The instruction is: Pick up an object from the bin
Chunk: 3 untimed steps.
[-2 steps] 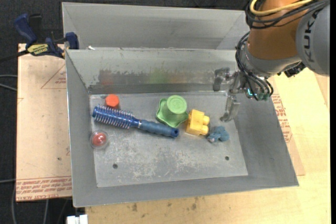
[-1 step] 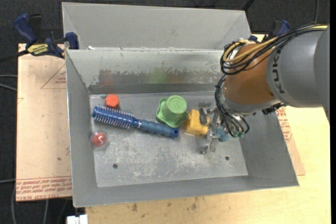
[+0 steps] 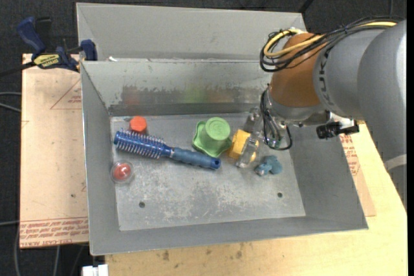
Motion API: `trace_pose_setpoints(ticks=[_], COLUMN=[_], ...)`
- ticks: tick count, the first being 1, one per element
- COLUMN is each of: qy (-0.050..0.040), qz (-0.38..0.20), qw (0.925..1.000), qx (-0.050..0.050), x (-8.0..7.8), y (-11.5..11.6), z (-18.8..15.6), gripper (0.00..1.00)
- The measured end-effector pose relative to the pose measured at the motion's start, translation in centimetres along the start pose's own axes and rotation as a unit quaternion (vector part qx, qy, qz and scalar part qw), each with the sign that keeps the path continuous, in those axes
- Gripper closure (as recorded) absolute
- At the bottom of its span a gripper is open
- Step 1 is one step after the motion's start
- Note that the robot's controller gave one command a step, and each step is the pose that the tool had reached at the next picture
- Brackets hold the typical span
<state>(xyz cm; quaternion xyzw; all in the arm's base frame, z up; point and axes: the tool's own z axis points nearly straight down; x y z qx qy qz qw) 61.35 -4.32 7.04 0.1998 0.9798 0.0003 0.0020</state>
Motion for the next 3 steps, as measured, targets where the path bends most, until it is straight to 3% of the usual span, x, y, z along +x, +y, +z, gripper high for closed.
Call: trace_pose_setpoints(ticks=[1,2,3], qy=[0.001,-0.0034,-0.0015], qz=[-0.001,0.034,0.029], qw=[1.0,0.9994,0.9996], qx=[0.0,-0.002,-0.001], x=[0.0,-1.1,1.1], y=[0.0,0.4,-0.2], z=[0.0,-11.4,-16.7], gripper=[1.0,1.0,1.0])
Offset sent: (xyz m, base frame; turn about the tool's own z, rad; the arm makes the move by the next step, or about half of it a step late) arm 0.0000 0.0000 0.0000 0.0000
